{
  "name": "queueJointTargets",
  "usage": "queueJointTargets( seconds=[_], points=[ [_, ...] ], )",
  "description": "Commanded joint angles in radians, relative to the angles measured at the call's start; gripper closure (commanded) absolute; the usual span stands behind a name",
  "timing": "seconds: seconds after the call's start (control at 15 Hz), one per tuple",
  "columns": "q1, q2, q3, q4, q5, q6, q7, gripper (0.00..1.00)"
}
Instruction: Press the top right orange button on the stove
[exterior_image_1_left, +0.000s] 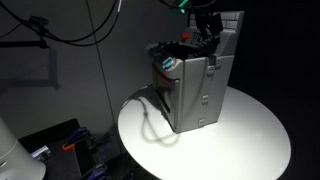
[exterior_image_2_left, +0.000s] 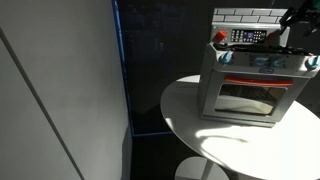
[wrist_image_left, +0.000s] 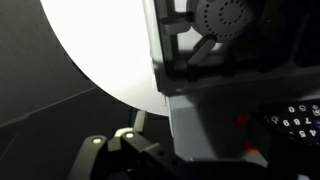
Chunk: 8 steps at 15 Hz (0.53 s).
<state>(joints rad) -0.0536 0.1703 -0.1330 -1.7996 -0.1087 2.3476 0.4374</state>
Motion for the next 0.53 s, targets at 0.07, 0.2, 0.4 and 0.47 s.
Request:
queueJointTargets(
  seconds=[0.07,0.2,0.4,0.47],
  points=[
    [0.014,0.028,-0.006,0.042,-0.043,-0.008,0.068,0.0],
    [0.017,0.034,-0.007,0.047,-0.049,-0.01,0.087,0.0],
    [0.02,0.04,-0.009,0.056,-0.049,-0.01,0.104,0.0],
    [0.02,0.042,-0.01,0.059,-0.049,-0.011,0.11,0.0]
  ],
)
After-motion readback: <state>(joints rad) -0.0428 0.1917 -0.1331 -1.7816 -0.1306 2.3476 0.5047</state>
